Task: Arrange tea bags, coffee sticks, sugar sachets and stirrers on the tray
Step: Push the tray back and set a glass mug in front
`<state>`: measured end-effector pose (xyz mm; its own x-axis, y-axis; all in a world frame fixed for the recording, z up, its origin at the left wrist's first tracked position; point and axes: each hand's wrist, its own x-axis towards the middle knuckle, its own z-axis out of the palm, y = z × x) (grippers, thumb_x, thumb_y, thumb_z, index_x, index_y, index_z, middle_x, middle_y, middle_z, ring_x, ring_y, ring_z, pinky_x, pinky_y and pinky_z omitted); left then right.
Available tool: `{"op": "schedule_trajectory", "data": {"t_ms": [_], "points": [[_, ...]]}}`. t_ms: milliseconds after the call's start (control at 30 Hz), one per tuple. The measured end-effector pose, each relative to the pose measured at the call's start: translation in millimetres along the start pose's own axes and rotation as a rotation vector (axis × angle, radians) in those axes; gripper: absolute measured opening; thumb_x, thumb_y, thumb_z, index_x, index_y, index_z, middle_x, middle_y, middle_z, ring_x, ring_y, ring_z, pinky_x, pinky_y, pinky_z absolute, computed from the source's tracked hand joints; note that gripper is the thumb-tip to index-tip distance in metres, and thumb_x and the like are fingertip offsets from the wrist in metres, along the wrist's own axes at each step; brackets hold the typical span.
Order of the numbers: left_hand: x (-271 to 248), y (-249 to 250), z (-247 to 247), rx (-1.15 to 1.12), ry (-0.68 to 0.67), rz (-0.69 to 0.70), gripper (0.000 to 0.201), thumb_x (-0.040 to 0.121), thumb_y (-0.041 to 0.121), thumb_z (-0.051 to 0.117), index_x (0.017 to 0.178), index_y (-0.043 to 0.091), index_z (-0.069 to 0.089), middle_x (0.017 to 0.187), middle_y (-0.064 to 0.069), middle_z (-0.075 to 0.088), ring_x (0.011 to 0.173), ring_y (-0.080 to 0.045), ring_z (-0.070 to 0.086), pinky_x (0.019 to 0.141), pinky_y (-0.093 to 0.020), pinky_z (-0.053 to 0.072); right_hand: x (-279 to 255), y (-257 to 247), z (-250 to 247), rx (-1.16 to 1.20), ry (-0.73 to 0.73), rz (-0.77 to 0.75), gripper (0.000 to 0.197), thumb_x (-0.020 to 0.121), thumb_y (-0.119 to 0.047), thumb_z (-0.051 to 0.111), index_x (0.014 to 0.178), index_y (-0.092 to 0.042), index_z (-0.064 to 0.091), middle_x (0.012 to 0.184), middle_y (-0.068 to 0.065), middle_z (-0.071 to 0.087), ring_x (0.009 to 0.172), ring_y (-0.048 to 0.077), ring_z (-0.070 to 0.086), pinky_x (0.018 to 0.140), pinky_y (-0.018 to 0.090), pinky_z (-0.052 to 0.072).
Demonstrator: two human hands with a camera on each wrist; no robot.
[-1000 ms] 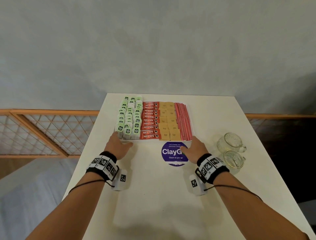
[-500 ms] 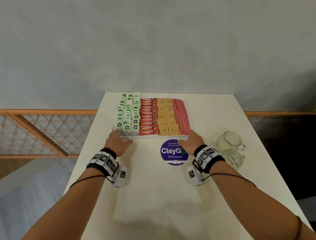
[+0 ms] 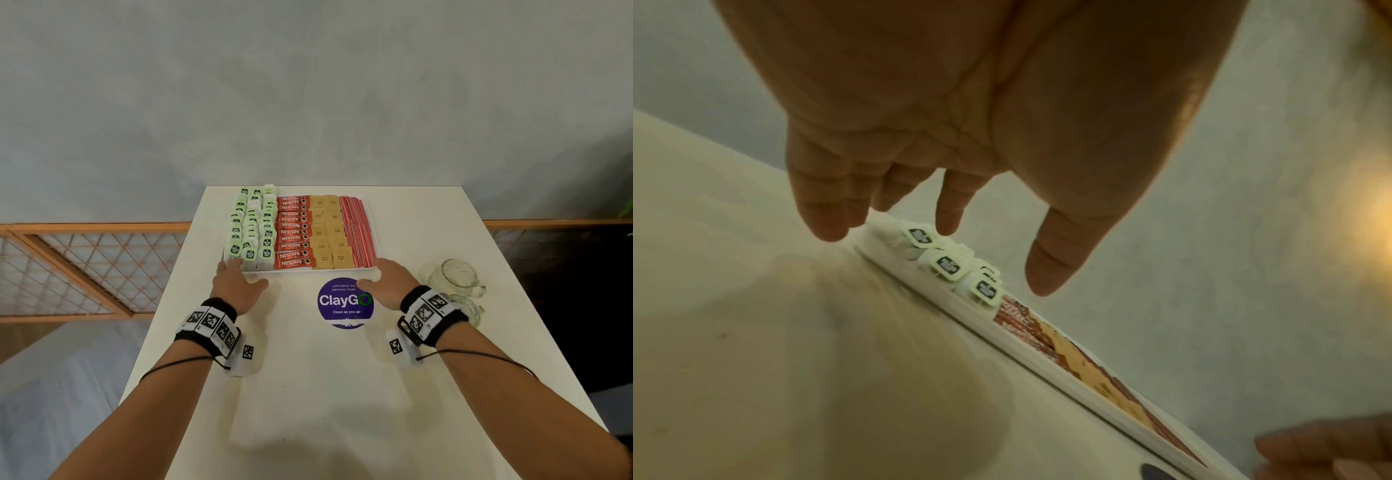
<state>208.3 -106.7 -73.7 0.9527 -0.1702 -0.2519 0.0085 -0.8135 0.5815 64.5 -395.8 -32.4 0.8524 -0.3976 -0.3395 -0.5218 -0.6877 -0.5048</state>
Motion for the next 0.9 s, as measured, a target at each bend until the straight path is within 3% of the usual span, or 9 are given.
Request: {"op": "schedule_trajectory", "data": {"t_ms": [100, 233, 300, 400, 500, 567, 667, 733, 900], "points": [[-17, 16, 5, -0.022, 0.004, 0.121, 0.073, 0.084, 0.040, 0.074, 0.145, 0.013, 0.044, 0.153, -0.012, 0.040, 0.142, -0.030, 0.037, 0.116, -0.042, 0.034, -21, 5, -27, -0.063, 0.020, -0.025, 0.054, 0.097, -0.043, 0.061, 0.141, -0.012, 0.054, 0.139, 0.005, 0.059, 0.126, 0.022, 0.055, 0.104, 0.033, 0.041], [-42, 53, 18, -0.048, -0.049, 0.319, 0.050, 0.086, 0.033, 0.073, 0.131, 0.016, 0.057, 0.133, -0.002, 0.057, 0.125, -0.021, 0.052, 0.104, -0.030, 0.039, -41, 27, -60, -0.209, 0.070, 0.029, 0.031, 0.094, -0.042, 0.062, 0.097, -0.014, 0.073, 0.099, 0.002, 0.072, 0.099, 0.024, 0.068, 0.088, 0.035, 0.053], [-52, 71, 27, -0.058, -0.097, 0.379, 0.046, 0.088, 0.033, 0.072, 0.128, 0.018, 0.058, 0.130, 0.000, 0.058, 0.120, -0.019, 0.054, 0.100, -0.026, 0.038, -46, 44, -68, -0.286, 0.082, 0.091, 0.033, 0.093, -0.041, 0.061, 0.081, -0.012, 0.071, 0.086, 0.004, 0.072, 0.085, 0.024, 0.069, 0.082, 0.037, 0.057], [-67, 94, 44, -0.012, -0.193, 0.464, 0.049, 0.090, 0.038, 0.069, 0.133, 0.019, 0.055, 0.133, 0.001, 0.056, 0.120, -0.017, 0.052, 0.101, -0.028, 0.042, -52, 61, -72, -0.380, 0.096, 0.160, 0.038, 0.093, -0.046, 0.058, 0.066, -0.020, 0.053, 0.070, -0.001, 0.059, 0.075, 0.022, 0.064, 0.078, 0.038, 0.057], [-84, 116, 62, 0.012, -0.284, 0.547, 0.049, 0.090, 0.037, 0.070, 0.132, 0.017, 0.056, 0.129, -0.001, 0.058, 0.116, -0.018, 0.056, 0.095, -0.025, 0.045, -57, 68, -68, -0.379, 0.049, 0.136, 0.042, 0.094, -0.044, 0.058, 0.061, -0.021, 0.047, 0.059, -0.002, 0.051, 0.062, 0.019, 0.057, 0.067, 0.032, 0.051], [-95, 128, 75, 0.027, -0.326, 0.577, 0.049, 0.088, 0.039, 0.072, 0.131, 0.020, 0.057, 0.127, 0.002, 0.059, 0.116, -0.016, 0.057, 0.095, -0.023, 0.043, -62, 65, -66, -0.363, 0.018, 0.096, 0.044, 0.094, -0.042, 0.059, 0.058, -0.018, 0.051, 0.057, -0.001, 0.052, 0.058, 0.018, 0.056, 0.061, 0.030, 0.046], [-109, 139, 96, 0.058, -0.424, 0.585, 0.061, 0.086, 0.046, 0.072, 0.139, 0.025, 0.050, 0.136, 0.005, 0.055, 0.123, -0.014, 0.052, 0.104, -0.030, 0.044, -69, 57, -64, -0.324, -0.015, 0.019, 0.033, 0.096, -0.039, 0.059, 0.080, -0.011, 0.069, 0.080, 0.005, 0.070, 0.080, 0.022, 0.067, 0.073, 0.035, 0.055], [-115, 145, 108, 0.083, -0.455, 0.586, 0.071, 0.084, 0.048, 0.073, 0.144, 0.027, 0.043, 0.139, 0.007, 0.053, 0.125, -0.014, 0.051, 0.105, -0.030, 0.043, -70, 54, -63, -0.233, -0.023, -0.048, 0.025, 0.095, -0.039, 0.061, 0.095, -0.015, 0.069, 0.093, 0.001, 0.070, 0.090, 0.020, 0.067, 0.084, 0.037, 0.055], [-124, 169, 124, 0.040, -0.476, 0.600, 0.076, 0.076, 0.035, 0.083, 0.140, 0.021, 0.043, 0.133, 0.003, 0.055, 0.117, -0.016, 0.053, 0.100, -0.033, 0.045, -61, 65, -68, -0.053, 0.008, -0.180, 0.012, 0.093, -0.039, 0.066, 0.098, -0.028, 0.066, 0.096, -0.011, 0.068, 0.089, 0.010, 0.065, 0.083, 0.031, 0.055]]}}
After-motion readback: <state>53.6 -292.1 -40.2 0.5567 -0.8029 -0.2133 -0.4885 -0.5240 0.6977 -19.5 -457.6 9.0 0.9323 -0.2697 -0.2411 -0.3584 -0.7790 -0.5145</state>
